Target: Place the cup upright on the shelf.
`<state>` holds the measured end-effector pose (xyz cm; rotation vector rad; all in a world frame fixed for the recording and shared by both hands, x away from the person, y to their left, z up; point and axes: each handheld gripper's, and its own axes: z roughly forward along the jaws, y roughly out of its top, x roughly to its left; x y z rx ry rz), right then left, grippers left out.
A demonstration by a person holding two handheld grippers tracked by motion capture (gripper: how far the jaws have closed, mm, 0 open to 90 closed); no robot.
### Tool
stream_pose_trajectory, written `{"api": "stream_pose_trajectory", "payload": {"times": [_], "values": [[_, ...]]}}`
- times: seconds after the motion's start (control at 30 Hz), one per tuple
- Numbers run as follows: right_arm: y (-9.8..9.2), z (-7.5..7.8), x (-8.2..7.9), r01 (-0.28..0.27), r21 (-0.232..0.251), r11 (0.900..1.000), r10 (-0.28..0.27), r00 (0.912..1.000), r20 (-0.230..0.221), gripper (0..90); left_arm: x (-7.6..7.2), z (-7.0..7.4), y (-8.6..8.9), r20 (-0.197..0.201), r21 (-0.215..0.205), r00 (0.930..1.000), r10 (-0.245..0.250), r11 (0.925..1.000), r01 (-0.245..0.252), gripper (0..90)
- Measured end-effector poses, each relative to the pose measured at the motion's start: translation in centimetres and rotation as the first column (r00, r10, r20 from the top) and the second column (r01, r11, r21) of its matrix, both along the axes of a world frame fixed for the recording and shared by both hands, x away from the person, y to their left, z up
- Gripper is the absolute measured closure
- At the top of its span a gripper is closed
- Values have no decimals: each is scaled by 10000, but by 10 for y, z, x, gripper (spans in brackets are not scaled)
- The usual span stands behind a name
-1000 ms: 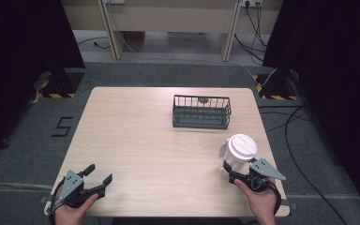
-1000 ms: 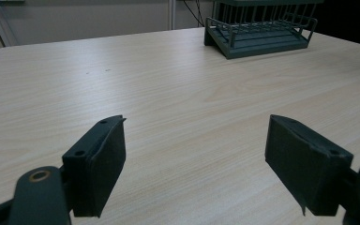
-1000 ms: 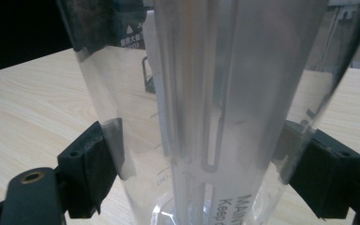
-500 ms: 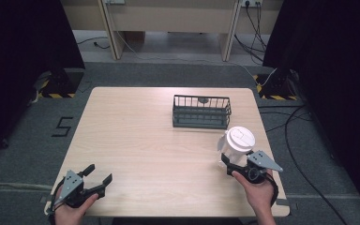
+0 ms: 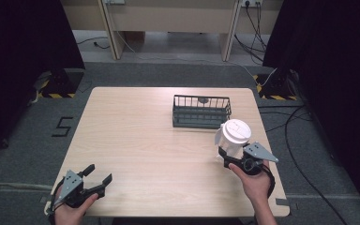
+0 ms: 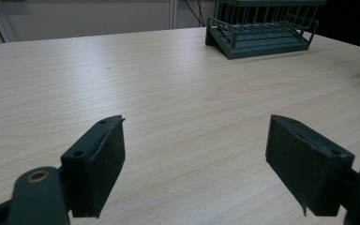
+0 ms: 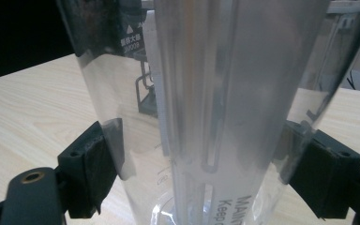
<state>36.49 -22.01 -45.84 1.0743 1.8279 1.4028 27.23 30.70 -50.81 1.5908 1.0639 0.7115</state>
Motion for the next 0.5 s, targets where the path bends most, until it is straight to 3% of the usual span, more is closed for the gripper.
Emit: {"api": "stream_pose_trajectory", "payload": {"times": [0.5], "values": [[3, 16, 20, 155, -36, 9999, -154, 9997, 170, 185, 1, 0, 1, -13, -17, 10000, 35, 10000, -35, 196]]}}
